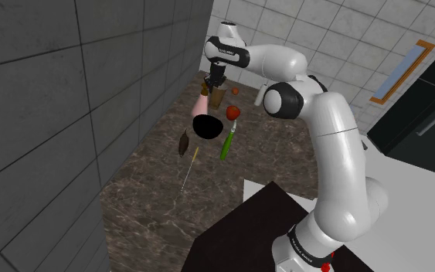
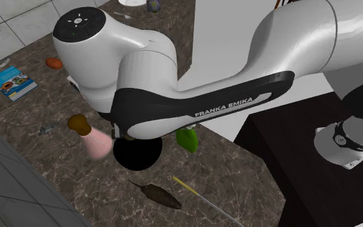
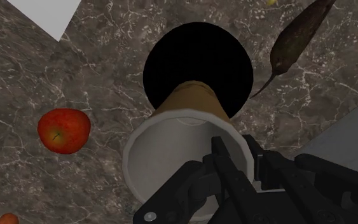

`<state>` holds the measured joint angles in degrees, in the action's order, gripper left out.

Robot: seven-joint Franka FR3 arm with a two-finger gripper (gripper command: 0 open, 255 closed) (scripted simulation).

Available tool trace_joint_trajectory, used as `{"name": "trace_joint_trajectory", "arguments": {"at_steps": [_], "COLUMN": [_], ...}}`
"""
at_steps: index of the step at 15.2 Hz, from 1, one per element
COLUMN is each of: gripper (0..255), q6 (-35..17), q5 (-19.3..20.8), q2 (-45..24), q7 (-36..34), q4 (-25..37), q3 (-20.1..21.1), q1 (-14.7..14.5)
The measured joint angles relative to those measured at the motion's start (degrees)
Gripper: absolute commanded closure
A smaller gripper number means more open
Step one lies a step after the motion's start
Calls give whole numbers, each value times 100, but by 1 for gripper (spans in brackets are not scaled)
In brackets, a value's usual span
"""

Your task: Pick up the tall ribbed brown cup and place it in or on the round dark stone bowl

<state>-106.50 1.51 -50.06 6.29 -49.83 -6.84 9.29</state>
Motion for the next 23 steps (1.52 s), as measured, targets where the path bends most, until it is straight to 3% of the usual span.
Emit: {"name": "trace_joint_trajectory", "arguments": {"at_steps": [3, 23], "gripper": [255, 255], "q6": [10, -1237], "q5": [-13, -5], "q2": [-199, -459], "q7": [14, -77], "q4": [209, -788], "q3": [8, 16], "q1": [28, -3]}}
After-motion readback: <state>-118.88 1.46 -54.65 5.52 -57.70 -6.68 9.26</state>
